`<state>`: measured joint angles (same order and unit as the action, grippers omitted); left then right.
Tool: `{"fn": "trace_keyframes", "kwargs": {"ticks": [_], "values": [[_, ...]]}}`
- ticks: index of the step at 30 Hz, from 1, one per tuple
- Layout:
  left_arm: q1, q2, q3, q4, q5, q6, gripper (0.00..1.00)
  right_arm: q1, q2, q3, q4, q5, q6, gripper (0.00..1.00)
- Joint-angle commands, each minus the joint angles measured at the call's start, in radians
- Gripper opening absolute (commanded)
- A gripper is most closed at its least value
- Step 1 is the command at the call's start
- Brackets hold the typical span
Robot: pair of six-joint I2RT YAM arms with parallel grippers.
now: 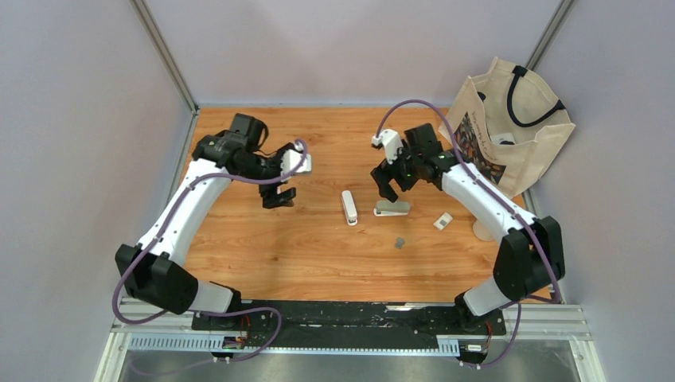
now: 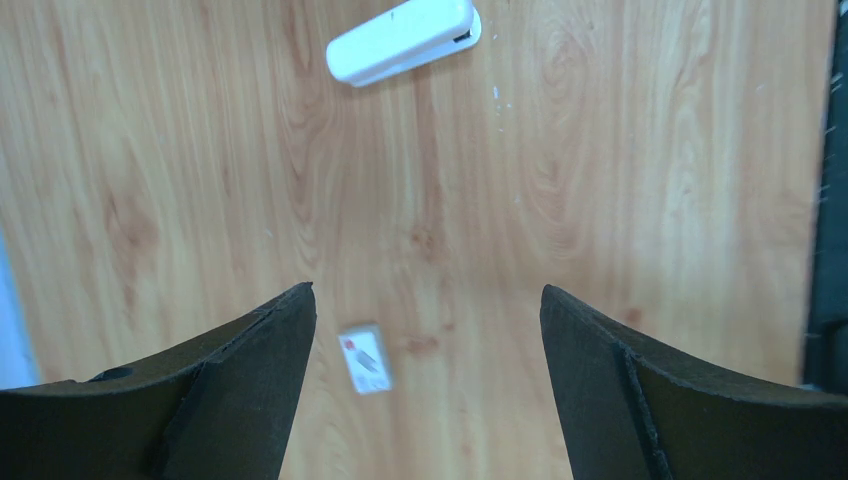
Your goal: Load the staples into the stapler
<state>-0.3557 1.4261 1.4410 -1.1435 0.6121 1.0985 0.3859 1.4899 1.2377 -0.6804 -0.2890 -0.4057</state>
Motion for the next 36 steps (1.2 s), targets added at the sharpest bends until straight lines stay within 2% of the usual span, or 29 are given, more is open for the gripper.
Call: {"fn": "trace_keyframes", "kwargs": {"ticks": [1, 6, 10, 13, 20, 25, 36], "values": [[-0.120, 0.152, 0.088, 0.013, -0.142, 0.363, 0.90, -0.125, -0.157, -0.056, -0.105, -0.096, 0.019, 1.00], [-0.239, 0.359, 0.194, 0.034, -0.267, 0.516, 0.90, -0.200, -0.289, -0.161, -0.114, -0.127, 0.004, 1.00], [-0.319, 0.462, 0.199, 0.131, -0.354, 0.632, 0.91, -0.261, -0.353, -0.208, -0.081, -0.137, 0.007, 1.00], [-0.353, 0.539, 0.243, 0.137, -0.391, 0.687, 0.90, -0.309, -0.370, -0.213, -0.073, -0.134, 0.005, 1.00], [-0.391, 0.655, 0.355, 0.097, -0.428, 0.759, 0.88, -0.341, -0.376, -0.227, -0.067, -0.141, 0.004, 1.00], [-0.414, 0.700, 0.409, 0.002, -0.439, 0.788, 0.86, -0.341, -0.372, -0.236, -0.059, -0.139, 0.002, 1.00], [-0.465, 0.754, 0.417, -0.012, -0.480, 0.762, 0.81, -0.341, -0.372, -0.242, -0.054, -0.150, -0.002, 1.00]]}}
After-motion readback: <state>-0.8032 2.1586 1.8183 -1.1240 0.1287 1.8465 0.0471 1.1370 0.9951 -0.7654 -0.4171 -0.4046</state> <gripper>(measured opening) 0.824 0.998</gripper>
